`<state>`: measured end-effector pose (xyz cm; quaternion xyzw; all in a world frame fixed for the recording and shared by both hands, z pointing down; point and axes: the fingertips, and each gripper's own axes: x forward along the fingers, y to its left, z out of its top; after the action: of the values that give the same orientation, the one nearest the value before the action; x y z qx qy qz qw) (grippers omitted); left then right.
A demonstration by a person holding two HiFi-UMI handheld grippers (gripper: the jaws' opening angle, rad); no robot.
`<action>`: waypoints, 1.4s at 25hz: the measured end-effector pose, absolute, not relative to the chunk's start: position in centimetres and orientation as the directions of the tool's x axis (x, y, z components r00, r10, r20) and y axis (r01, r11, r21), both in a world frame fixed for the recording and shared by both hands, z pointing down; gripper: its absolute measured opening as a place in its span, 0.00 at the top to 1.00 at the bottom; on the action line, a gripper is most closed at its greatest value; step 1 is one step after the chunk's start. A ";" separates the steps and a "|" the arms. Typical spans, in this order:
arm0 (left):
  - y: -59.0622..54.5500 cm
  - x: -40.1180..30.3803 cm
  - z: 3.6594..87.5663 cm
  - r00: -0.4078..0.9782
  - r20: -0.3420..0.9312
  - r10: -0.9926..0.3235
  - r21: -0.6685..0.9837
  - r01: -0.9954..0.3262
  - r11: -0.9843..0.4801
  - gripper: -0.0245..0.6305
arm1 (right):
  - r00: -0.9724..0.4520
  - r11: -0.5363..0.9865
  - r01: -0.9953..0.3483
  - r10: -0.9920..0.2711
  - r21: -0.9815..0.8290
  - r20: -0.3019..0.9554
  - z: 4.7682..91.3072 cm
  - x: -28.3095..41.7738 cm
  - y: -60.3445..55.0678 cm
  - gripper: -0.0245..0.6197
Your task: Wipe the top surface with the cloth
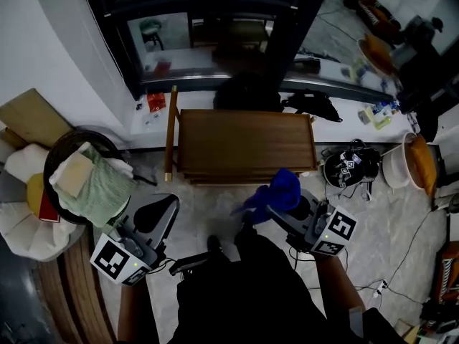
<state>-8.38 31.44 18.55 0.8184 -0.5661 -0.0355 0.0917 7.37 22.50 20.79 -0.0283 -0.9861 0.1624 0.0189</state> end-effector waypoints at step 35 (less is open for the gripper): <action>35.2 13.2 21.7 0.302 0.324 -0.896 0.129 -0.953 -0.275 0.95 | -0.995 0.964 0.085 0.097 -0.252 0.035 24.3 25.4 26.9 0.80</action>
<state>13.19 35.19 21.71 0.7928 -0.5831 0.0939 0.1505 25.39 26.88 24.31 -0.0458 -0.9907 0.1260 0.0233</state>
